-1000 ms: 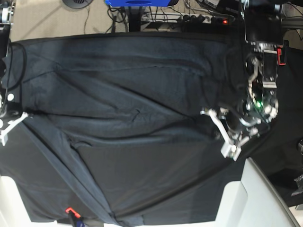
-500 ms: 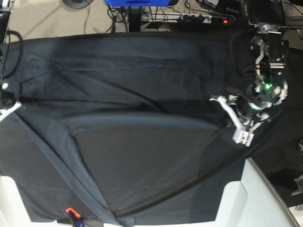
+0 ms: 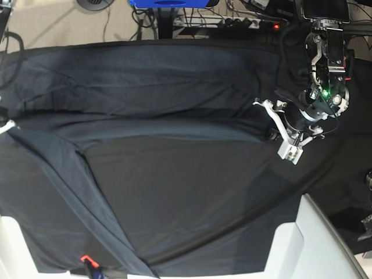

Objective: Fold the T-shirt properly
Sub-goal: 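Lift the shirt side with the left gripper and fold it toward the collar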

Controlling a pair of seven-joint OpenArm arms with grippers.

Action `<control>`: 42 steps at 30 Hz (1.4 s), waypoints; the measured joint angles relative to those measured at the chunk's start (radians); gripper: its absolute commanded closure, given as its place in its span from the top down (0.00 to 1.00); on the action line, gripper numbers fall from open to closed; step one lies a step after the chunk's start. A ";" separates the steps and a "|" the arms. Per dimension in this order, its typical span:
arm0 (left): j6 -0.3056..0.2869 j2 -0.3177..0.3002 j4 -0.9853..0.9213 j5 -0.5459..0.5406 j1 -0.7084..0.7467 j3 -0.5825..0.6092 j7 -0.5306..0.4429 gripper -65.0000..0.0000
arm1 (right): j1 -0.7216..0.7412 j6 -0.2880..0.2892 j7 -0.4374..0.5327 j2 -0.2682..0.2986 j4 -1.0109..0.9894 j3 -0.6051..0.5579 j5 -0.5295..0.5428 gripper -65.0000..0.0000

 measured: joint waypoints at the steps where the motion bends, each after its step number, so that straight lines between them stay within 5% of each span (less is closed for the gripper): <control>1: 0.000 -0.002 0.000 0.000 0.000 -0.002 0.000 0.00 | -0.006 0.000 0.000 -0.003 0.000 0.000 -0.001 0.01; 25: -0.007 -0.059 0.013 -0.003 0.025 -0.049 -0.002 0.00 | -0.048 0.000 -0.003 -0.010 0.002 0.000 0.000 0.01; 42: -0.005 -0.024 0.012 0.003 0.072 0.003 -0.003 0.00 | -0.048 -0.001 -0.011 -0.015 0.001 -0.004 -0.003 0.02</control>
